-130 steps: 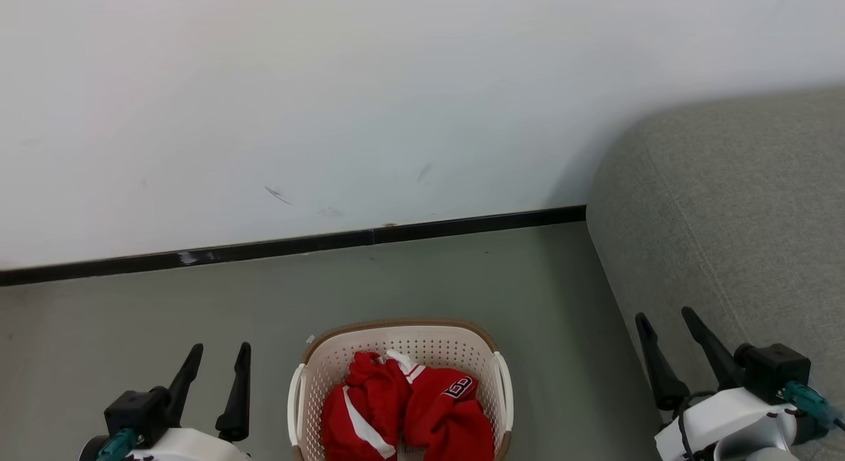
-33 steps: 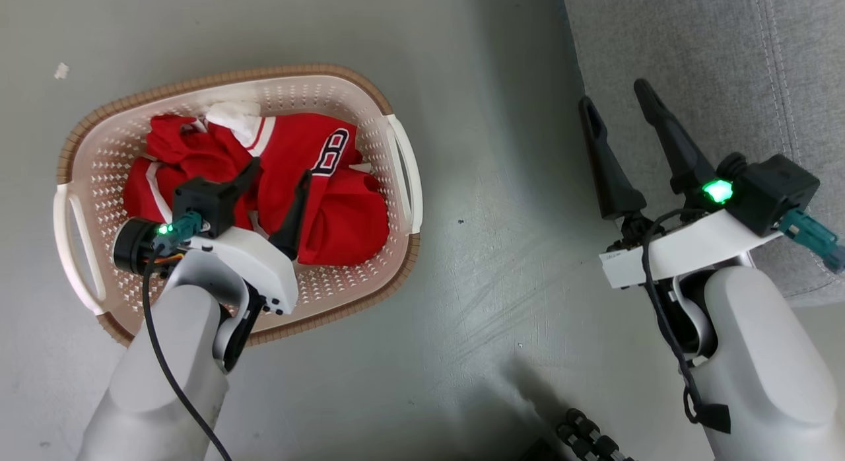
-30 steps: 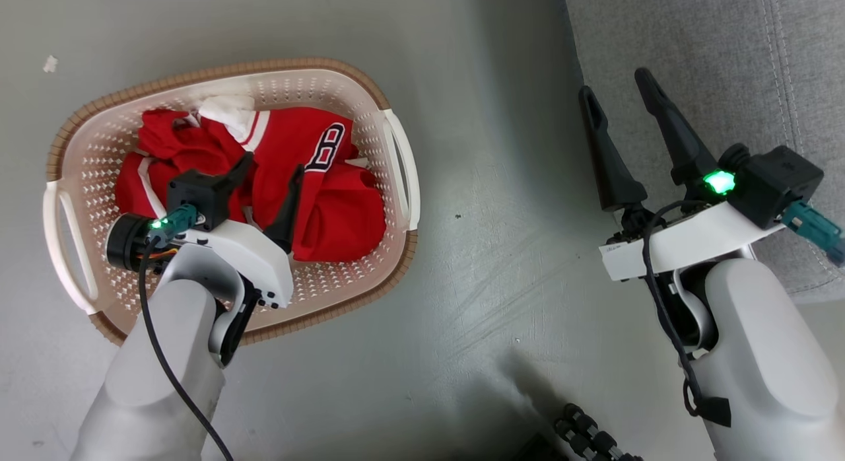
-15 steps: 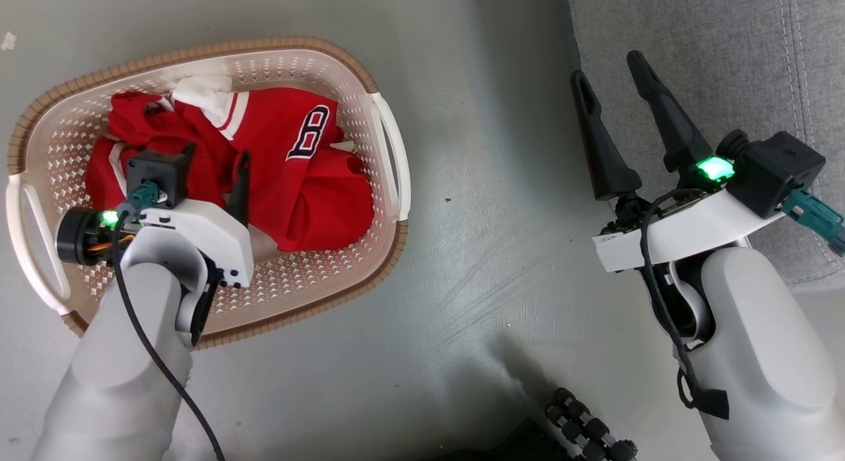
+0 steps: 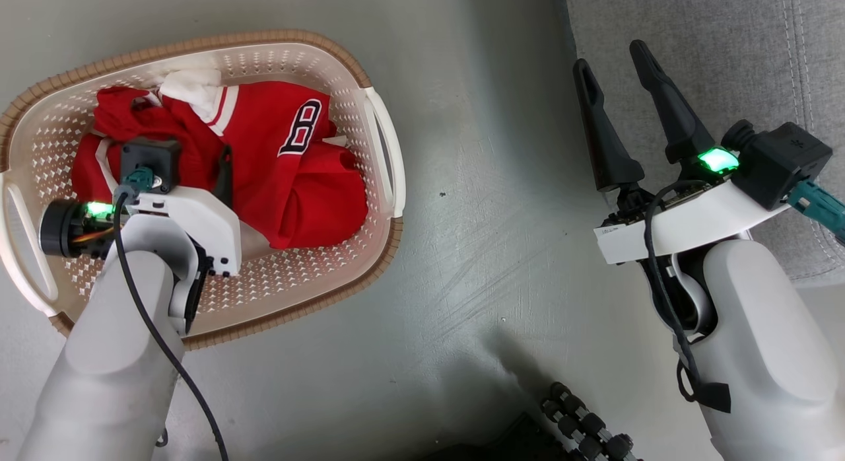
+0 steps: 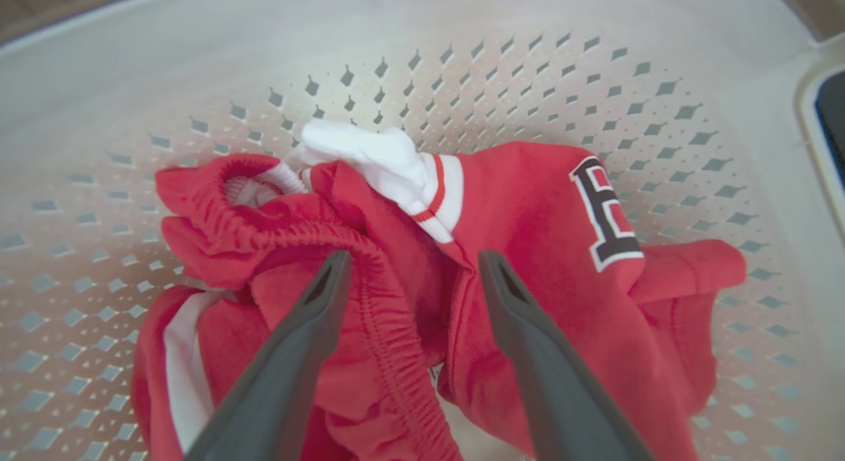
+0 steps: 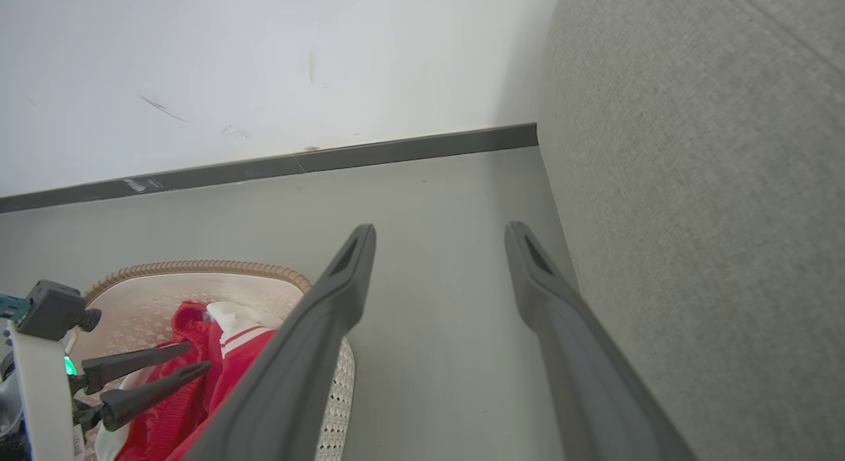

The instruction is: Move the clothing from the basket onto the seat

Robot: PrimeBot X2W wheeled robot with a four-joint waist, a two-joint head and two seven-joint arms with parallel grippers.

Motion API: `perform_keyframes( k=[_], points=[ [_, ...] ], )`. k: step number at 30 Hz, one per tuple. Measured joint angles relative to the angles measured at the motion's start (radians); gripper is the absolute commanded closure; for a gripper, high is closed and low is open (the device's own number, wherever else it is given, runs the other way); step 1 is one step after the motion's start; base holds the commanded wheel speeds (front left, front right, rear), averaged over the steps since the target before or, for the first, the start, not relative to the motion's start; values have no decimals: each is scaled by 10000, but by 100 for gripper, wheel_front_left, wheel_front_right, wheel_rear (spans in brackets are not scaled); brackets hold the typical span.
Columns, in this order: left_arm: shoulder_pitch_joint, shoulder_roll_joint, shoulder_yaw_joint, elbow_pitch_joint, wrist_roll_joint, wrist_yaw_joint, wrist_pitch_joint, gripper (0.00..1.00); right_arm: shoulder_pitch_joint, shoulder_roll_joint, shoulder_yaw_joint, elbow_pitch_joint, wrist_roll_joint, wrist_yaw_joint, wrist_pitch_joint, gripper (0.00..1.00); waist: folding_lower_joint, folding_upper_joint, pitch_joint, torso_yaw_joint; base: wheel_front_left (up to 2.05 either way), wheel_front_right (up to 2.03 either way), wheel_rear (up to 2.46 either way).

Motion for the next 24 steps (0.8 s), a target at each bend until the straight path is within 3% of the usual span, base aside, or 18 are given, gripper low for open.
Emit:
perform_keyframes(
  k=[24],
  points=[
    [-615, 163, -13, 541, 207, 500, 314, 0, -30, 0, 35, -6, 349, 0, 0, 0, 0, 0, 471, -113, 0, 0, 0]
  ],
)
